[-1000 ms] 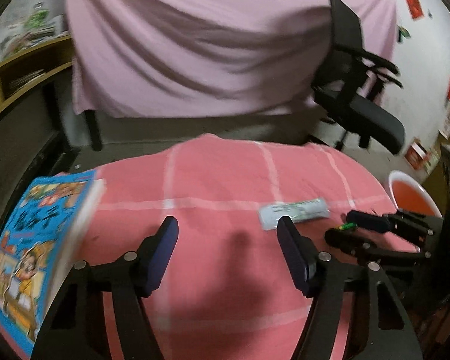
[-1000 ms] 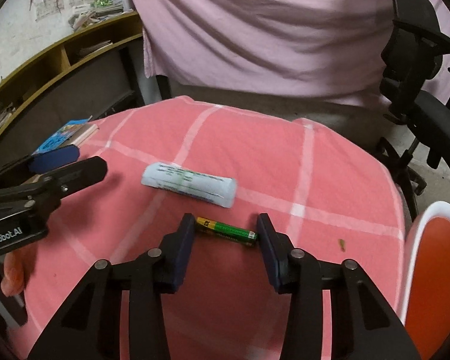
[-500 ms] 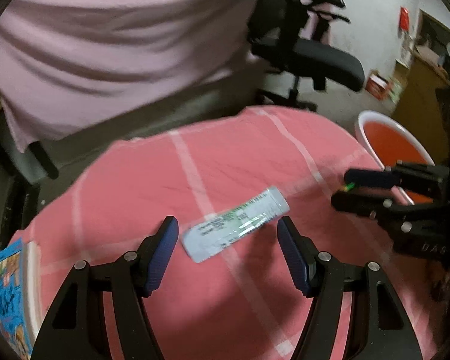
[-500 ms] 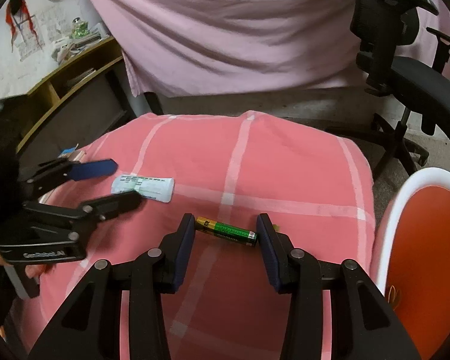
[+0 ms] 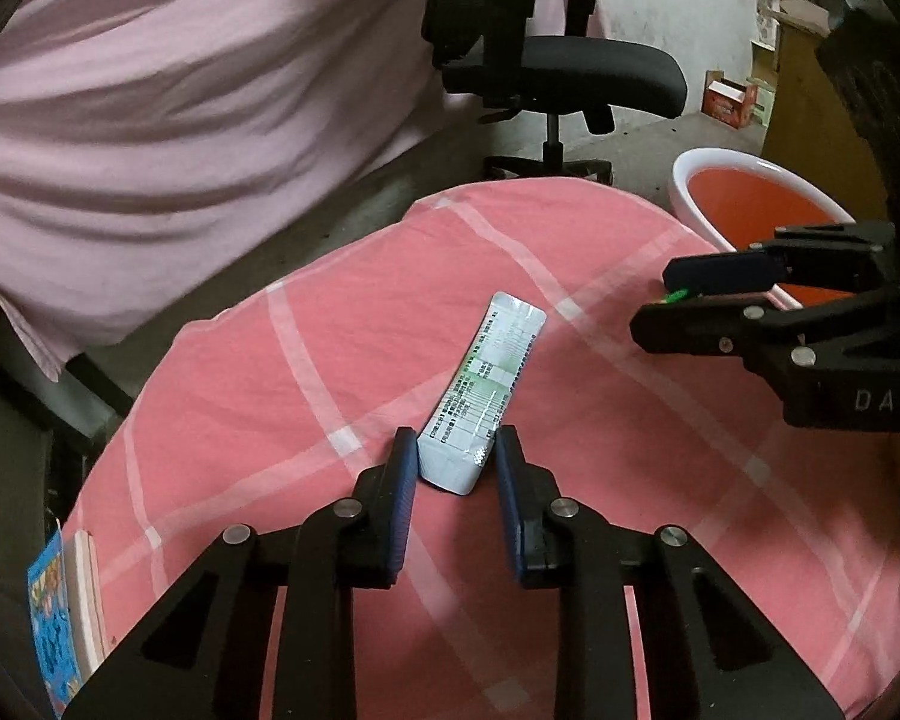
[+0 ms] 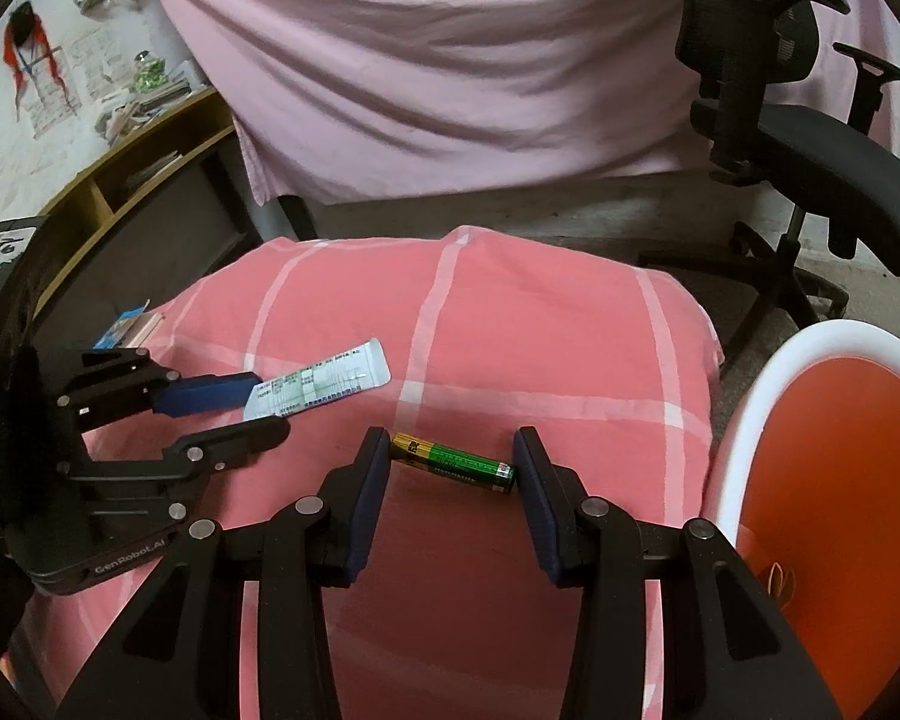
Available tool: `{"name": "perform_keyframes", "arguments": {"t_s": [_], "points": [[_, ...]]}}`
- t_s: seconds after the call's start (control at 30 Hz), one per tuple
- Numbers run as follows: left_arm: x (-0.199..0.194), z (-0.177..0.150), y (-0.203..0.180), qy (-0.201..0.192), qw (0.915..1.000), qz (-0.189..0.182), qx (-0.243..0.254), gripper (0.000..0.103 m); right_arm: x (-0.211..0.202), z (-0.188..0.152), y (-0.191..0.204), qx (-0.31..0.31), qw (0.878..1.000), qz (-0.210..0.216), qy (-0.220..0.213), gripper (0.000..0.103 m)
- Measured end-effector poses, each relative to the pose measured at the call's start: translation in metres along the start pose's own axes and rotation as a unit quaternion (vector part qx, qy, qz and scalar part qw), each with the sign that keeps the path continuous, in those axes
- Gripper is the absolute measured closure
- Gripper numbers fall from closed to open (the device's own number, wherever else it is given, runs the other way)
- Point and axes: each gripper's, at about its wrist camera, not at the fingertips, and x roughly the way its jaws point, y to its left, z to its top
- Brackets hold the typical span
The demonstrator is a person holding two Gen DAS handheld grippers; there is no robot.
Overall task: Collect trash
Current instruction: 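Grasp the white strip with the left tool while the right tool grasps the green battery, then lift the white strip and green battery with both tools toward the bucket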
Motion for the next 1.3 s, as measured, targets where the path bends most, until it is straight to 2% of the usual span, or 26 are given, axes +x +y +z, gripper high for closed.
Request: {"name": "perform_keyframes", "arguments": {"t_s": [0.17,0.3,0.43,0.57,0.7,0.97,1.2,1.3], "points": [[-0.002,-0.001,0.000,-0.003,0.9990,-0.003,-0.043,0.082,-0.005,-0.003,-0.004,0.001,1.000,0.009,-0.009,0.063],[-0.020,-0.009,-0.005,-0.029,0.9946,-0.001,-0.100,0.082,-0.014,-0.003,-0.004,-0.002,0.999,0.016,-0.034,0.063],[-0.046,-0.019,-0.008,-0.075,0.9844,0.004,-0.159,0.082,-0.027,-0.005,-0.003,-0.005,0.997,0.020,-0.070,0.063],[-0.072,-0.022,-0.013,-0.112,0.9753,0.024,-0.189,0.082,-0.041,-0.007,-0.003,-0.003,0.994,0.014,-0.111,0.063],[-0.089,-0.017,-0.021,-0.140,0.9693,0.049,-0.196,0.082,-0.063,-0.014,0.000,-0.004,0.985,0.002,-0.171,0.063],[-0.122,0.001,-0.040,-0.184,0.9623,0.059,-0.192,0.082,-0.104,-0.025,0.005,-0.015,0.965,-0.005,-0.264,0.063],[-0.138,0.008,-0.059,-0.213,0.9574,0.067,-0.184,0.082,-0.129,-0.029,-0.008,0.001,0.952,-0.007,-0.305,0.063],[-0.141,0.013,-0.063,-0.229,0.9546,0.070,-0.178,0.082,-0.139,-0.033,-0.015,0.004,0.947,-0.022,-0.320,0.063]]}}
